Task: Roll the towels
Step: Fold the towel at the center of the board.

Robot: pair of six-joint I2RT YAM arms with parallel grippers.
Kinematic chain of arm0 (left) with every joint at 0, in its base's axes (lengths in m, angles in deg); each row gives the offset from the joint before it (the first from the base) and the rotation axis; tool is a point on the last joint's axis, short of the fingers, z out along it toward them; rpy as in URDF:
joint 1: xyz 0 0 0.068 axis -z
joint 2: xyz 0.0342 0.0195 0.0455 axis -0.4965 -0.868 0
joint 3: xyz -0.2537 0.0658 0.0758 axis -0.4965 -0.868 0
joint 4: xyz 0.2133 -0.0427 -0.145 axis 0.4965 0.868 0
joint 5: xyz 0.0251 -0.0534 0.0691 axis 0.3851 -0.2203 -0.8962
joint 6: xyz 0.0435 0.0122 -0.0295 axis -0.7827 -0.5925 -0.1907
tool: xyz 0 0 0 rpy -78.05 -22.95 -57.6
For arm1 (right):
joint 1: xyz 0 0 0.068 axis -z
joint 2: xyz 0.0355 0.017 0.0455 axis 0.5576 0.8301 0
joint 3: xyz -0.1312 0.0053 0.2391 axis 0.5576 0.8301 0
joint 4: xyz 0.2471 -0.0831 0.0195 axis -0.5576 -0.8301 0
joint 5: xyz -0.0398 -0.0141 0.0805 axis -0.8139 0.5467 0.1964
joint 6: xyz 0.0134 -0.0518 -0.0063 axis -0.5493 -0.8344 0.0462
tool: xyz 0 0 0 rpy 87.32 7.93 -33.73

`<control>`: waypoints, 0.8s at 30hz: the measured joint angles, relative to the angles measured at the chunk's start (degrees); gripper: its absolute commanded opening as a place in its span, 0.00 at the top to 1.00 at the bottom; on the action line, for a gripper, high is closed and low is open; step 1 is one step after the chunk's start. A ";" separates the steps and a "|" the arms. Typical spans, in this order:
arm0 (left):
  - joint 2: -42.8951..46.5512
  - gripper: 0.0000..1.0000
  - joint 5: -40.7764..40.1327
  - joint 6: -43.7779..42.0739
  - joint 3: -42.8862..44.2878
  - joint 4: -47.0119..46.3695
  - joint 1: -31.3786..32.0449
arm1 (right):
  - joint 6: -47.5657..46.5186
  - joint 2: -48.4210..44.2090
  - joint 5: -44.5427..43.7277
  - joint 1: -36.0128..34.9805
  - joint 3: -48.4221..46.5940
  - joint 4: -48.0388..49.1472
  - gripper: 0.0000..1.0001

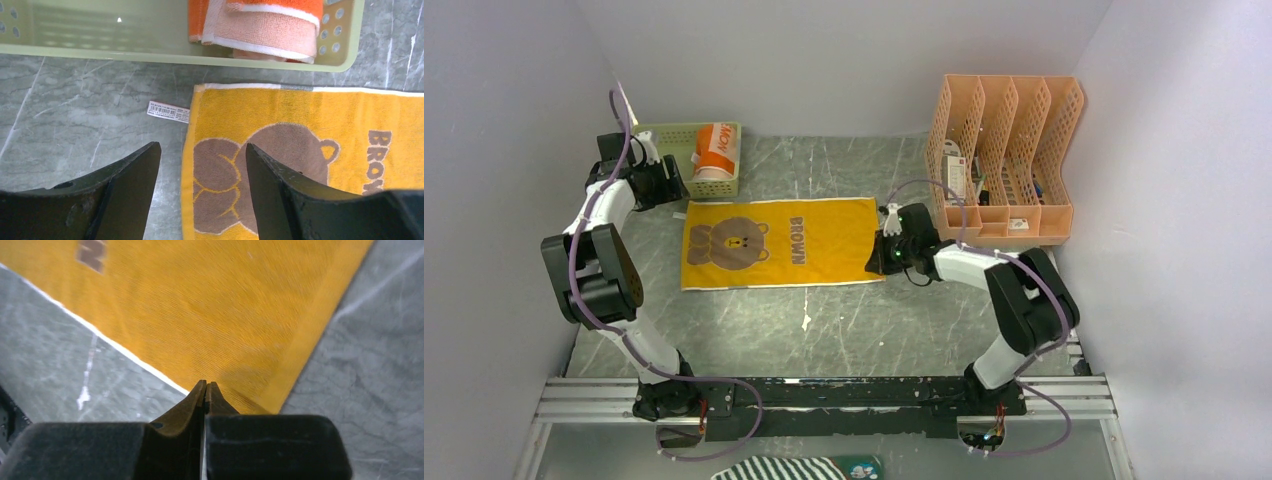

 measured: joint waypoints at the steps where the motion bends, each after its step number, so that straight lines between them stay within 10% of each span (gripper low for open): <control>1: -0.02 0.27 -0.04 -0.20 0.00 0.04 -0.02 | 0.52 1.40 -0.61 -0.20 0.13 -0.55 1.00; 24: -7.04 0.35 4.94 -5.16 0.00 0.22 -1.55 | 9.62 -8.94 -10.03 0.00 10.34 -8.15 1.00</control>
